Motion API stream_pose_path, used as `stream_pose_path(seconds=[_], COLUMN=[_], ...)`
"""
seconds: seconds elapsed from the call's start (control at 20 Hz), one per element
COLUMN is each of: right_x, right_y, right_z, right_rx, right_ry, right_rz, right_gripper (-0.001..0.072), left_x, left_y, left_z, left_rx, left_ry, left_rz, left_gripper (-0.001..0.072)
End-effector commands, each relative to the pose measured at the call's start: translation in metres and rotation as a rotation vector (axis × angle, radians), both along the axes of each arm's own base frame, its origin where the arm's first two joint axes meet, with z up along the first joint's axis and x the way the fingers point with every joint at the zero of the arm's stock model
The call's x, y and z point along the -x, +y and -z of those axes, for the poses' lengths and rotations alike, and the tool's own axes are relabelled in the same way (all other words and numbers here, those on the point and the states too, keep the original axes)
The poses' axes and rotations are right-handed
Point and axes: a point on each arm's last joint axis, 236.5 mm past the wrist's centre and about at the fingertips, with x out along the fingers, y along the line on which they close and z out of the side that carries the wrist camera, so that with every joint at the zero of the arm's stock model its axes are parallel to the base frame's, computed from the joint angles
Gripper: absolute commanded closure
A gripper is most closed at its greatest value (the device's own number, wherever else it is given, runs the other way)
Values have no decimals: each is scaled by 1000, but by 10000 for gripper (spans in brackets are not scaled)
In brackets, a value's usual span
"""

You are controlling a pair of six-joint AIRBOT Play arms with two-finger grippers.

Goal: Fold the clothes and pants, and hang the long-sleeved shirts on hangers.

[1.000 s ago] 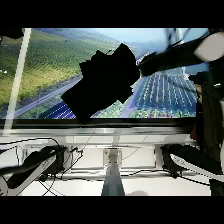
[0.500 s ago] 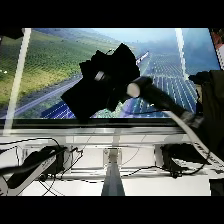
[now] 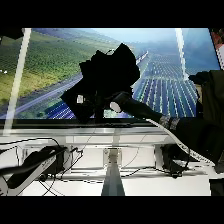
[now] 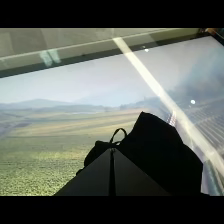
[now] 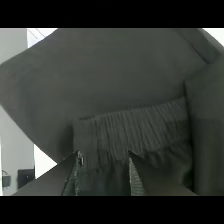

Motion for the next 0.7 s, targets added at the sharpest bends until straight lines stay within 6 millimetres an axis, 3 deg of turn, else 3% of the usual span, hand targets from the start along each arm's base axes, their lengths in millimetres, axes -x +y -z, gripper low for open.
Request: stream_pose_path(seconds=[0.0, 0.2, 0.4, 0.65], right_x=[13, 35, 6, 10], right_y=[5, 16, 18, 9], right_z=[10, 14, 16, 41], right_rx=[23, 33, -3, 57], right_ry=[5, 9, -13, 57], right_rz=[-44, -95, -33, -33], right_gripper=[360, 361, 359, 359], left_x=[0, 1, 3, 3], left_y=[0, -1, -4, -4], left_z=[0, 2, 1, 1], left_rx=[0, -3, 9, 8], left_ry=[-1, 7, 10, 10], left_rz=[0, 5, 16, 16], left_gripper=[697, 696, 697, 697])
